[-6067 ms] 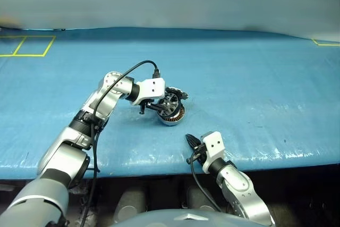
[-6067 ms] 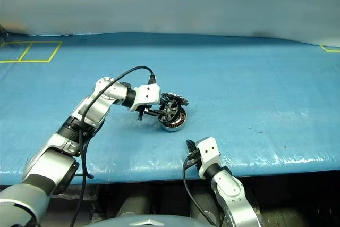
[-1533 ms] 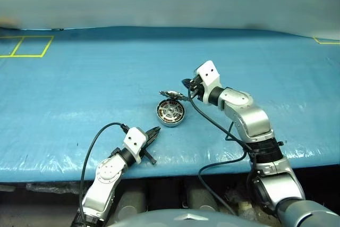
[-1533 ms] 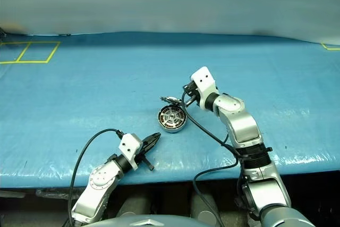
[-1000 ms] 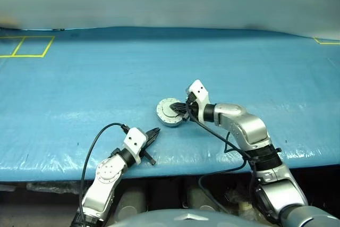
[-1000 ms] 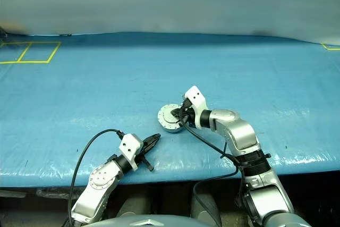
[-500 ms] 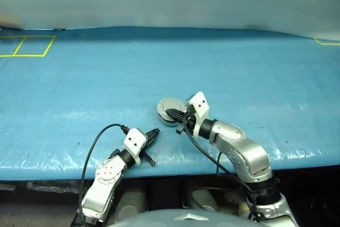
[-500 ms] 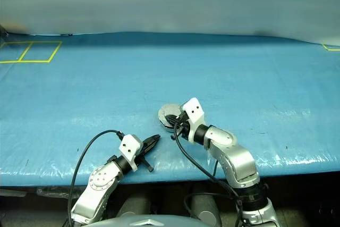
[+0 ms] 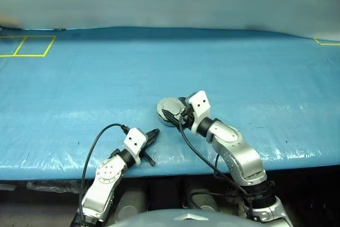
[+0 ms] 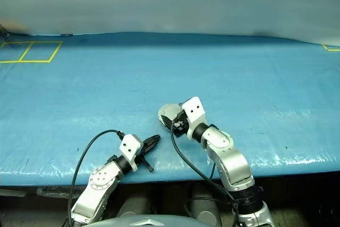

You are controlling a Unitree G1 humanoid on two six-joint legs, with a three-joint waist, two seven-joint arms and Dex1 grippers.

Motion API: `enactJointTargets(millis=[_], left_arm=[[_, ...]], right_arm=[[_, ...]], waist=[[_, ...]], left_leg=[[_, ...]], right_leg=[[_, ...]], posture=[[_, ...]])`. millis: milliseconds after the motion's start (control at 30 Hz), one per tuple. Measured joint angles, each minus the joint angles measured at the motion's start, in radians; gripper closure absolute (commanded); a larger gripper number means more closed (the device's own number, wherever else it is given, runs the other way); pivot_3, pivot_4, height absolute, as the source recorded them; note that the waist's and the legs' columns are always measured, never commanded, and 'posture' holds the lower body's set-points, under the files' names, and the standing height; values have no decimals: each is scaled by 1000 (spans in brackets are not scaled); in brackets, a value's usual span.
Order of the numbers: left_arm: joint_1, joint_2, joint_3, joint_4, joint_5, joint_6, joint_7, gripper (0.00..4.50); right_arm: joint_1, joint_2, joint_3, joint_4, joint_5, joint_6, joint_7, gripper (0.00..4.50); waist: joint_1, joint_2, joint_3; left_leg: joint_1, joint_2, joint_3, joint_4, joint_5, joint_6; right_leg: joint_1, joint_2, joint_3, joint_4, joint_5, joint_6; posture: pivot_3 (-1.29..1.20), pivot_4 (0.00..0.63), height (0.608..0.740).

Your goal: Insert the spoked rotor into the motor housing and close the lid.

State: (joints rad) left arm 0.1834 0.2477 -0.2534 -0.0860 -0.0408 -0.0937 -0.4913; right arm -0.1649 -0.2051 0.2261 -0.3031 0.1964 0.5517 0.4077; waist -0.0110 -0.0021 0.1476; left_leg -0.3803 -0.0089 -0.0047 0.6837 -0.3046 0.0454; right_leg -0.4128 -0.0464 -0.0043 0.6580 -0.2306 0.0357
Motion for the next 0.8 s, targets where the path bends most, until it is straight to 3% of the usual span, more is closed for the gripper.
enactJointTargets(millis=[633, 800], left_arm=[[-6, 0, -3, 0, 1, 0, 8, 4500], [-7, 0, -3, 0, 1, 0, 8, 4500]], right_arm=[[-79, -67, 27, 190, -33, -112, 155, 321], [-86, -62, 30, 225, -50, -159, 158, 1468]], waist=[[0, 0, 0], [0, 0, 0]], left_leg=[[1, 0, 0, 0, 0, 0], [1, 0, 0, 0, 0, 0]], right_leg=[[0, 0, 0, 0, 0, 0], [1, 0, 0, 0, 0, 0]], posture=[[0, 150, 740], [0, 150, 740]])
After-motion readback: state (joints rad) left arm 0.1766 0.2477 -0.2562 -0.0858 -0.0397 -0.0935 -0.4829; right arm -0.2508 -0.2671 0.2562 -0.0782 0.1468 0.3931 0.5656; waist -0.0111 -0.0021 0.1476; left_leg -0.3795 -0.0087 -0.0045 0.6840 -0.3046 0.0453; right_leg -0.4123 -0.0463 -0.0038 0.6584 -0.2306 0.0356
